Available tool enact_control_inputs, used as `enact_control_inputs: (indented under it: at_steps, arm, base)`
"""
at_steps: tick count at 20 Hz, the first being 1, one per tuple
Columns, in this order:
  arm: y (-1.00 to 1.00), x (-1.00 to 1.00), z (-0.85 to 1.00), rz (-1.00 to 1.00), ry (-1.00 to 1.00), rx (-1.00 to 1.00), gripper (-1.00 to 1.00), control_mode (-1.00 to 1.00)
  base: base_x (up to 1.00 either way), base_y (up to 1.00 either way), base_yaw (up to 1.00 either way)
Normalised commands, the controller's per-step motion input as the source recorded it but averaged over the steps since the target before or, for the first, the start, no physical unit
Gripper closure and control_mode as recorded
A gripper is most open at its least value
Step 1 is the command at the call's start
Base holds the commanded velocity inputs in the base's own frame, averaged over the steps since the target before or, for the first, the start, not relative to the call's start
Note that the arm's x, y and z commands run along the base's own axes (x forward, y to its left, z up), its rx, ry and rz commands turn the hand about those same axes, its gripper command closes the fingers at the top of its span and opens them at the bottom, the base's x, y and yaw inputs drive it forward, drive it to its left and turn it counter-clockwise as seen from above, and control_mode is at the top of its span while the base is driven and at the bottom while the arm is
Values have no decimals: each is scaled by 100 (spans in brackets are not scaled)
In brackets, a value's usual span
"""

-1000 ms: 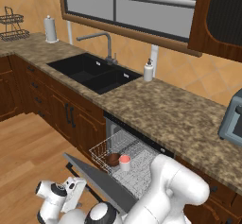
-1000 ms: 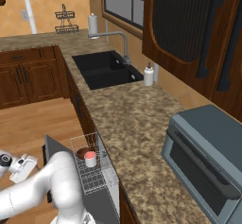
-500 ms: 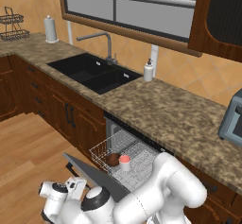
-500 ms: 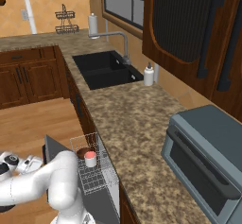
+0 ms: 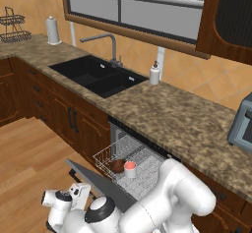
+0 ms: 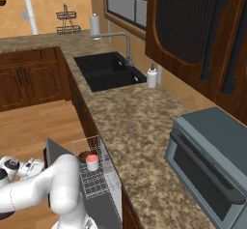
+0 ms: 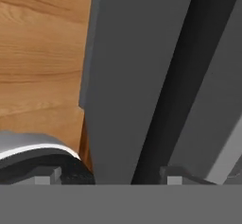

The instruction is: Pick up the cup and bowl from the counter, place them in the dishwasher, and close the dishwasher door.

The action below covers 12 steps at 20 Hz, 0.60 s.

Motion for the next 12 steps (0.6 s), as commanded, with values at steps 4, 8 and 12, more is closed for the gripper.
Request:
enact_control_inputs:
  at_steps: [4, 8, 12]
  arm:
    - [-100, 60, -75, 0, -33, -62, -100, -100]
    - [-100, 61, -53, 0, -35, -70, -100, -100]
    - [-100, 58, -49, 0, -36, -70, -100, -100]
  base:
    - [0, 0, 0]
    - [0, 0, 0]
    - [0, 0, 0]
